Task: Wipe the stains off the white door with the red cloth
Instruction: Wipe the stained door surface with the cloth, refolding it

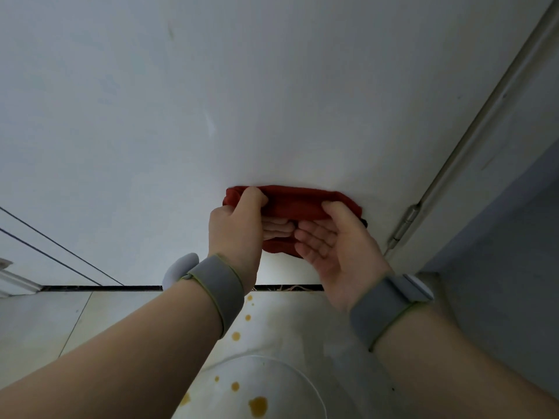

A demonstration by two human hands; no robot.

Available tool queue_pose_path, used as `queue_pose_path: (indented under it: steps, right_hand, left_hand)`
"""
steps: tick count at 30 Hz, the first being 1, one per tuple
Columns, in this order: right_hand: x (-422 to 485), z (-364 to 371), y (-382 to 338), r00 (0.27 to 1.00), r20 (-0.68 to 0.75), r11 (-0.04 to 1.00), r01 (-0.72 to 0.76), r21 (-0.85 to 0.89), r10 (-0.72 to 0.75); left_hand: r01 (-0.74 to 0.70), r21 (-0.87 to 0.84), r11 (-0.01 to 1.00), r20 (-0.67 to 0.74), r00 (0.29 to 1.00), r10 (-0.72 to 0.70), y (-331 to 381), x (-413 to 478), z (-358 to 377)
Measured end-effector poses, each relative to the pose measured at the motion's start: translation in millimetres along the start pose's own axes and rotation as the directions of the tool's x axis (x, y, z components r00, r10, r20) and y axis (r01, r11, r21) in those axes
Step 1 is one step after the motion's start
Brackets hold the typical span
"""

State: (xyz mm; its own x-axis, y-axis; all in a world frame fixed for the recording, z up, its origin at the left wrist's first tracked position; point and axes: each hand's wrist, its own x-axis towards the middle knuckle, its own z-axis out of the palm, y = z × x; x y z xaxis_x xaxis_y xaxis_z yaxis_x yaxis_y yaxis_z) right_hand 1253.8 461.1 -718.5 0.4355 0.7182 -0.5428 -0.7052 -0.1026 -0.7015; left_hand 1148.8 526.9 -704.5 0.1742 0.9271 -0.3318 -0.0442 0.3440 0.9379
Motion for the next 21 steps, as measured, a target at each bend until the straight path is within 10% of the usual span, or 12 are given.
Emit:
queue_pose_path:
  steps: [13,17,21]
  right_hand:
    - [13.6,-15.1,11.4,0.982,-0.116,0.925,-0.177,-0.336,0.146]
    - [-6.5,-16.8,-8.5,0.983,-0.036,0.542,-0.129,-0.83,0.179]
    - [-10.0,-13.7,-23.9,0.935,0.302,0.186,0.335,-0.924,-0.183]
  left_hand:
    - [0.195,0.183,0.964,0.081,0.974,-0.212,-25.9,4.8,-17.9]
    - [0.184,0.187,0.965,0.046,0.98,-0.196,-9.0,-2.8,-27.3]
    - [0.082,0.346,0.934,0.09,0.989,-0.12,10.2,-14.6,-30.1]
